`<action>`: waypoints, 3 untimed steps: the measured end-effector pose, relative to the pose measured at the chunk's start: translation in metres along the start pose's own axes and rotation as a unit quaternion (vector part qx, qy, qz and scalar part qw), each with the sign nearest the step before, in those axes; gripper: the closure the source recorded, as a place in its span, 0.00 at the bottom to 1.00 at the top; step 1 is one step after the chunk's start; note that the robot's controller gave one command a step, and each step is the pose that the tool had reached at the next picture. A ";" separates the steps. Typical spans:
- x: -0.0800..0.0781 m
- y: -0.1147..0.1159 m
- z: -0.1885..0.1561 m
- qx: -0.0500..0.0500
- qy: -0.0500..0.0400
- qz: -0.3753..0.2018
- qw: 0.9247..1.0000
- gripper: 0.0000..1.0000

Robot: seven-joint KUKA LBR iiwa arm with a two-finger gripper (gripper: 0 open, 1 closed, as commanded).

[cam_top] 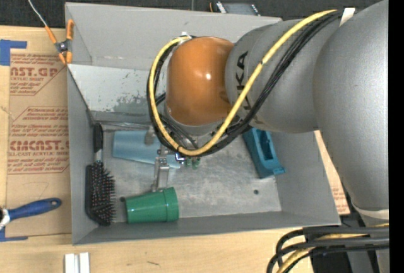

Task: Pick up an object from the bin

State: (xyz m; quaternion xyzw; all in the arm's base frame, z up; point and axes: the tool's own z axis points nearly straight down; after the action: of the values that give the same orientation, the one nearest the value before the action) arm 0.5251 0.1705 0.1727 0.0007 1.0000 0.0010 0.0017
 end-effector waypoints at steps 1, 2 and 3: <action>0.039 -0.022 -0.045 0.000 -0.001 0.042 0.999 0.00; 0.044 -0.045 -0.032 0.000 -0.001 -0.151 0.989 0.00; 0.019 0.005 0.044 -0.001 0.000 -0.258 0.966 0.00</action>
Offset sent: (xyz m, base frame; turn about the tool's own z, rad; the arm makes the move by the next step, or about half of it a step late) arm -0.0390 -0.0228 0.0431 0.0851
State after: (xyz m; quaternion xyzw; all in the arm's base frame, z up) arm 0.5060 0.1756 0.1286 -0.2572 0.9664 0.0013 0.0020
